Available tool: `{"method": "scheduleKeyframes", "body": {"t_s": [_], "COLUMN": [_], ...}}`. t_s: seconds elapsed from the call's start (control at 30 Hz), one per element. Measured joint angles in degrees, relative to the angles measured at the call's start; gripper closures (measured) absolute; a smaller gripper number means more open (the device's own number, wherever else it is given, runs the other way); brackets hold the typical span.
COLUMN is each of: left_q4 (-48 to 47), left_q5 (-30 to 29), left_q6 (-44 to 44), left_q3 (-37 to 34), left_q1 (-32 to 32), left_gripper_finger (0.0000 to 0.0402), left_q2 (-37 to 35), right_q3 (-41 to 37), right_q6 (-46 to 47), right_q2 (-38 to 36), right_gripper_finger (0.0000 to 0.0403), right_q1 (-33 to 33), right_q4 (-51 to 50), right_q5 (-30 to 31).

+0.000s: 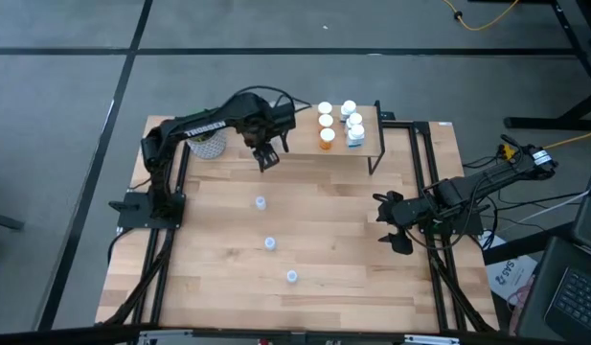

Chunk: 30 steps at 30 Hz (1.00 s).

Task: Pick and place medicine bottles onto shelf by color
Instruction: Put the transparent pill bottle on the shelf aligned with the other transparent pill bottles, then put the top white pill bottle on the shelf

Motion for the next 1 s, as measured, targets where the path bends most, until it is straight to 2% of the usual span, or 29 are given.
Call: {"method": "scheduleKeyframes", "body": {"t_s": [0.13, 0.43, 0.83, 1.0], "left_q4": [4.4, 12.0, 11.6, 7.2], "left_q5": [-0.3, -3.9, -4.8, -3.3], "left_q6": [0.2, 3.3, 3.4, 3.3], "left_q3": [-3.2, -3.4, -3.4, -3.4], "left_q1": [0.3, 0.9, 1.6, 1.7], "left_gripper_finger": [0.0233, 0.0233, 0.0233, 0.0234], "left_q2": [0.1, 0.1, 0.0, -0.7], "right_q3": [0.0, 0.0, 0.0, 0.0], "right_q6": [0.0, 0.1, 0.0, 0.1], "right_q2": [0.0, 0.0, 0.0, 0.0], "right_gripper_finger": [0.0085, 0.0085, 0.0085, 0.0085], "right_q1": [0.0, 0.0, 0.0, 0.0], "right_q4": [0.0, 0.0, 0.0, 0.0], "right_q5": [0.0, 0.0, 0.0, 0.0]}}
